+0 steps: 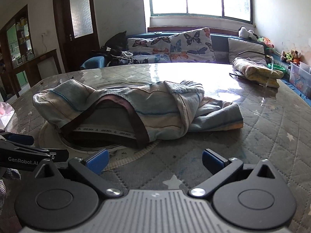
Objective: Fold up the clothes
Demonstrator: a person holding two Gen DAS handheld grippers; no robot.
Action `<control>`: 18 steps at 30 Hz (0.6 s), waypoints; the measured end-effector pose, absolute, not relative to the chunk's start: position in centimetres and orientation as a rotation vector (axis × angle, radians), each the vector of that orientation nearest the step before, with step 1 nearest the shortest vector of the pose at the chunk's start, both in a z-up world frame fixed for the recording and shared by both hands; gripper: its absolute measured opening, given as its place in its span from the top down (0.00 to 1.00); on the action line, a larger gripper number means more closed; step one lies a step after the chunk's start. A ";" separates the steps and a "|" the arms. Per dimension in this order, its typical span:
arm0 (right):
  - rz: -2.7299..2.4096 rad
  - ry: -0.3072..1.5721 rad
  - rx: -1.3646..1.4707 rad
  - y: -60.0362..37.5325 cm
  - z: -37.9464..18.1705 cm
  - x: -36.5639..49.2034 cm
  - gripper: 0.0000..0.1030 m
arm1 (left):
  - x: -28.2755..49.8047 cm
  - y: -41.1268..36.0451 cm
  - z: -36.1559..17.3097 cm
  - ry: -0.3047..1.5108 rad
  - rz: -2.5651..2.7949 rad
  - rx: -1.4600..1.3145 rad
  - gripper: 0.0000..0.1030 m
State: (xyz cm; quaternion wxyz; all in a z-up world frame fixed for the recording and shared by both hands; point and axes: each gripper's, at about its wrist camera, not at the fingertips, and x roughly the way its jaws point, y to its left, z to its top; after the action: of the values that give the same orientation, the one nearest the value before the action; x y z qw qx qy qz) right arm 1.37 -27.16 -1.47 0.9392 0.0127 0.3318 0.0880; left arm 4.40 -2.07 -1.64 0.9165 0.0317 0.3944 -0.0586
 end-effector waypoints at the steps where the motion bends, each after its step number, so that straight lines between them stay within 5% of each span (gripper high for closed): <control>1: 0.181 0.678 0.025 -27.1 -1.5 1.5 0.00 | 4.5 -2.1 -1.7 0.812 -0.121 0.066 0.00; 18: 0.187 0.678 0.000 -27.0 -1.5 3.7 0.00 | 6.3 -2.2 -1.3 0.811 -0.107 0.064 0.00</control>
State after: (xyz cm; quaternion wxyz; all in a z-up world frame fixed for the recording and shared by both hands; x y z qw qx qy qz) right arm 3.66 -27.00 -1.52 0.9389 -0.0002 0.3319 0.0915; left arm 6.30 -2.23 -1.31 0.9170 0.0312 0.3943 -0.0520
